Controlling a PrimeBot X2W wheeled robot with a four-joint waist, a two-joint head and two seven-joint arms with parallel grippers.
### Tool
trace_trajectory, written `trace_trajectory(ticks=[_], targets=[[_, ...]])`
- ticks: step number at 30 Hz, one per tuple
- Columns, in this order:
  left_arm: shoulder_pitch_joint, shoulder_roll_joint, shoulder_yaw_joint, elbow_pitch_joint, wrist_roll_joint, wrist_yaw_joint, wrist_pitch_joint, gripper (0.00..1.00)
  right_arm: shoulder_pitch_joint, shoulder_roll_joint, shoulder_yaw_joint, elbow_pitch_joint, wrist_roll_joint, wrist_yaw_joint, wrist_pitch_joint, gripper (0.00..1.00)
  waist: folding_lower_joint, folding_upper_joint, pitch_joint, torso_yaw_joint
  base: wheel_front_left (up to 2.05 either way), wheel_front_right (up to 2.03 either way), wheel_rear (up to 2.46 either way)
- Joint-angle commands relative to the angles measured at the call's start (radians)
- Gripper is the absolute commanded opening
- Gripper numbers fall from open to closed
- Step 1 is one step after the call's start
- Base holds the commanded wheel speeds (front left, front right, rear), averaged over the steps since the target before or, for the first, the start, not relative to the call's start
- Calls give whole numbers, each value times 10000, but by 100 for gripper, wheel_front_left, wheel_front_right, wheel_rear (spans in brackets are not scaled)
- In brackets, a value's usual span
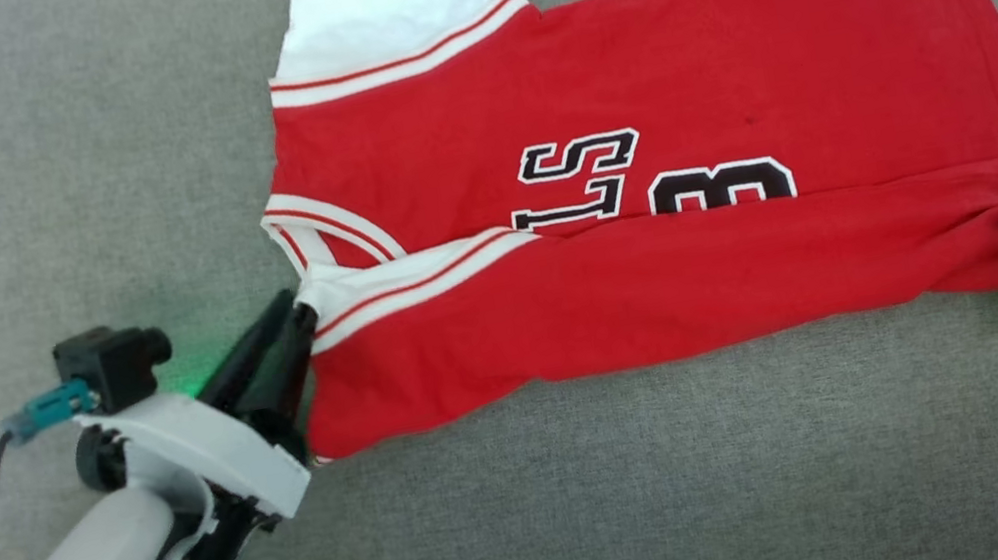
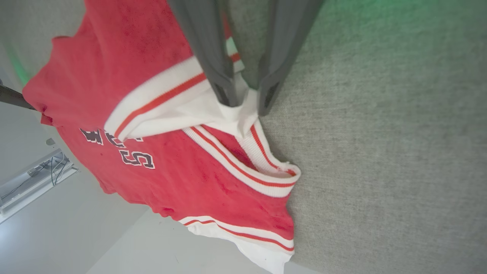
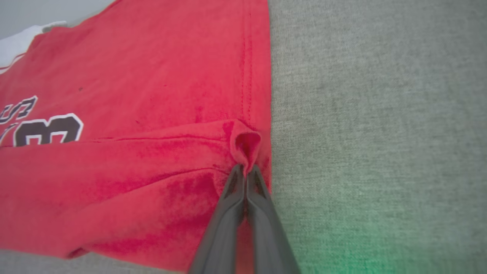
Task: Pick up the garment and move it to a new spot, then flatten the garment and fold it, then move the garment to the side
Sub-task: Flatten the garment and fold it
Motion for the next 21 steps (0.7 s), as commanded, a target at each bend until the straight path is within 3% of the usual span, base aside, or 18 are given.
trace_trajectory(ticks=[1,2,3,10,14,21], targets=[[148,131,-111,50,-212,31,24,100,225,90,218,231,-2,-11,-11,28,0,-1,-260,23,0,0,0],[103,237,-210,-86,-270,29,75,100,200,70,212,274,1,-11,-110,59,0,-1,-376,22,0,0,0],[36,401,-291,-211,-349,29,127,100,181,44,233,329,-13,-11,-178,98,0,-1,-499,16,0,0,0],[-630,1703,-572,-1028,-924,26,1109,100,61,-96,56,708,-128,-11,-537,100,0,-1,-1376,31,0,0,0],[-1109,2295,-747,-1392,-1143,97,2382,100,119,-136,-109,700,-267,-11,-760,100,0,-1,-1719,51,0,0,0],[-1573,2806,-1581,-2937,-2270,1530,6479,100,149,-14,-232,345,-254,-11,-755,100,0,-1,-1814,-11,0,0,0]])
